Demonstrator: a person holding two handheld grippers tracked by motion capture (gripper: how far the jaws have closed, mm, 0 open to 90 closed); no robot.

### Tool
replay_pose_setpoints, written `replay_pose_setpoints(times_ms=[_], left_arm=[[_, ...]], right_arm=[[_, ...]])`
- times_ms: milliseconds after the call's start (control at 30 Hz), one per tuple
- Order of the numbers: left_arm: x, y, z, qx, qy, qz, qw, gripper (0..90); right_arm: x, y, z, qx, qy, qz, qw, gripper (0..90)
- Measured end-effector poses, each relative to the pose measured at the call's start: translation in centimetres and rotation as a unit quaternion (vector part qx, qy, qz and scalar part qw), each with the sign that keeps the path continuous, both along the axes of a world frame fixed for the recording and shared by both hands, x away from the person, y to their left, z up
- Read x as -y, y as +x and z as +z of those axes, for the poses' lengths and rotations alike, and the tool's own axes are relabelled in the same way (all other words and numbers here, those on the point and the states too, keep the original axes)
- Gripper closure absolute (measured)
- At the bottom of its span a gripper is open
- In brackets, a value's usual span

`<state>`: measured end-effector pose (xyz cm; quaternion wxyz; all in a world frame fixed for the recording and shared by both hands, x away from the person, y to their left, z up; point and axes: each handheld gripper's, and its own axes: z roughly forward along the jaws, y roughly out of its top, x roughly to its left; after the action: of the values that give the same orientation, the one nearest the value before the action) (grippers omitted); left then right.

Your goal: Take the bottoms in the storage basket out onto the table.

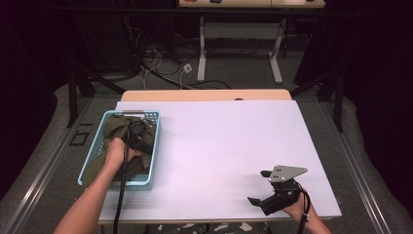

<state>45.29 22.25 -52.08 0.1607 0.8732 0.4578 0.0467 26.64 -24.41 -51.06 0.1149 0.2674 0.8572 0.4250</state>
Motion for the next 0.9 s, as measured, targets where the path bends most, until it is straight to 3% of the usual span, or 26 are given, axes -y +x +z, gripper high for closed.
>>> replay_pose_setpoints(times_ms=[367,633,900], left_arm=[[-0.5,-0.7,1.1,0.032,-0.011,-0.026,0.9991,71.8],[-1.2,-1.3,1.9,0.043,-0.031,-0.041,0.9978,73.2],[-1.3,-2.0,3.0,0.057,-0.025,-0.068,0.9957,74.5]], right_arm=[[0.0,0.1,0.0,0.002,-0.001,-0.002,1.0000,2.0],[0.1,0.1,0.0,0.001,-0.003,-0.003,1.0000,2.2],[0.2,0.3,-0.1,-0.001,-0.004,-0.005,1.0000,2.2]])
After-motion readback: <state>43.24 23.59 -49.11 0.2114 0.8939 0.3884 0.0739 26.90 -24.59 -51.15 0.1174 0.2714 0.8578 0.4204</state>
